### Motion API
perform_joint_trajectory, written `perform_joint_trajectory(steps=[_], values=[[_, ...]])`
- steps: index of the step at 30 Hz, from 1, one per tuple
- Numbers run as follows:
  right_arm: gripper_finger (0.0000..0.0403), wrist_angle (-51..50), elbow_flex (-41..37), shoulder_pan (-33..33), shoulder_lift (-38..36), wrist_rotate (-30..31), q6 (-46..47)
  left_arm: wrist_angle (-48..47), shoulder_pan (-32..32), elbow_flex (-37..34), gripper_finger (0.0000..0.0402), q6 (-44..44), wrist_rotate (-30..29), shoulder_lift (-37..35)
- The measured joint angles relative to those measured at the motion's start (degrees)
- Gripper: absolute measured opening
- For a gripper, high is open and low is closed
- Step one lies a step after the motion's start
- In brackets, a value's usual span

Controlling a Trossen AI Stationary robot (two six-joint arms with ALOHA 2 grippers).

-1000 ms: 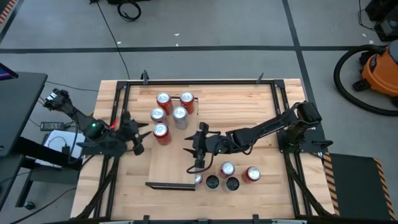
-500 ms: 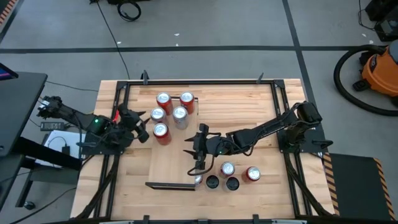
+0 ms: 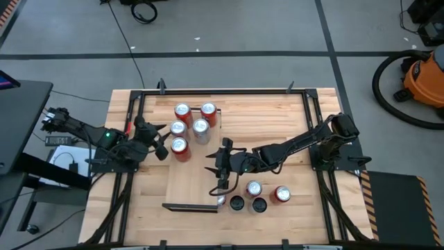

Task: Place canned beverage on shelf
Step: Put the top red black soda can on the shelf

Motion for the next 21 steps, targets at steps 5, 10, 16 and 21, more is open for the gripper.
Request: perform_joint_trajectory(steps=[5,10,16,21], values=[[0.0200,0.13,0.00,0.00,0.03,0.00,-0.05,0.97,0.00,-0.02,0.0178,0.00,-0.01,1.20],[0.0200,0.16,0.00,0.00,0.03,0.01,-0.07,1.77,0.00,-0.07,0.0178,1.46,0.00,4.00],[0.0200,0.16,0.00,0.00,0.03,0.00,-0.29,3.94,0.00,-0.09,0.0178,3.45,0.06,4.92],[0.0200,-0.30,0.00,0.12,0.03,1.05,-0.35,4.95,0.00,-0.09,0.0178,4.66,0.07,4.90]])
